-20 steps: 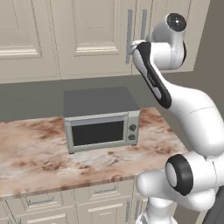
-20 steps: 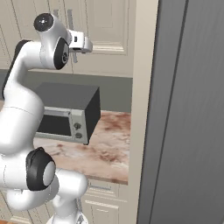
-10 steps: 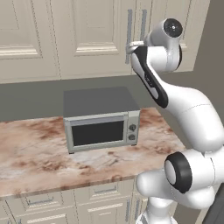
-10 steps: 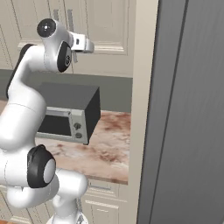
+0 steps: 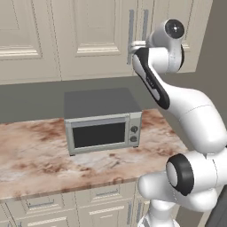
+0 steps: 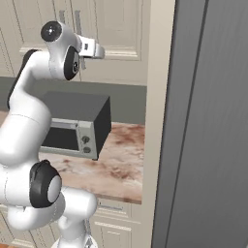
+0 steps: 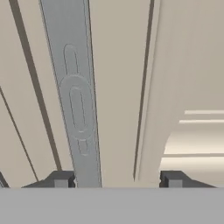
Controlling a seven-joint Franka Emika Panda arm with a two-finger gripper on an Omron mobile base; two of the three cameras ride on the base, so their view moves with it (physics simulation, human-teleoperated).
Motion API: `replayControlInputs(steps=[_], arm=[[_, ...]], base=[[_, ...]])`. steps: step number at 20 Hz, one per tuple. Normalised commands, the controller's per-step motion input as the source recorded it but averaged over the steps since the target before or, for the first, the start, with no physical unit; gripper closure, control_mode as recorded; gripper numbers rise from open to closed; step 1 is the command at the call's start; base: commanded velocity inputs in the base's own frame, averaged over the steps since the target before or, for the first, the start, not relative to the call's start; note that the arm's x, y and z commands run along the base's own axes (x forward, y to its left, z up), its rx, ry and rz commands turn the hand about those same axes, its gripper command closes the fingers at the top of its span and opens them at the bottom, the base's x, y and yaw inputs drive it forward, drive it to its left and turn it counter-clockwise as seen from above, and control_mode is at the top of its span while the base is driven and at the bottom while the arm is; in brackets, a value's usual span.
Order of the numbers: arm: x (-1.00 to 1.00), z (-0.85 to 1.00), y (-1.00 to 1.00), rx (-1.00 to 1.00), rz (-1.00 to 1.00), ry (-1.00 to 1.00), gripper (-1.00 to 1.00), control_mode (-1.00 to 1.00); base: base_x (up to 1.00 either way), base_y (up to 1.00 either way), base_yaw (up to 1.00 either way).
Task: Open the cabinet and move the ladle to the pot. Then close the cabinet.
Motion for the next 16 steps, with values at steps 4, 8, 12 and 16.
replayControlInputs(steps=[4, 8, 12, 16], arm=[[0.42, -0.31, 0.0, 0.01, 0.0, -0.06, 1.0, -1.0], [0.18, -0.24, -0.15, 0.0, 0.0, -0.09, 1.0, -1.0], [-0.41, 0.0, -0.69, 0.1, -0.01, -0.1, 1.0, -1.0], [-0.81, 0.07, -0.98, 0.28, -0.03, 0.0, 1.0, -1.0]], base=[[0.0, 0.0, 0.0], [0.0, 0.0, 0.0], [0.0, 0.0, 0.0], [0.0, 0.0, 0.0]])
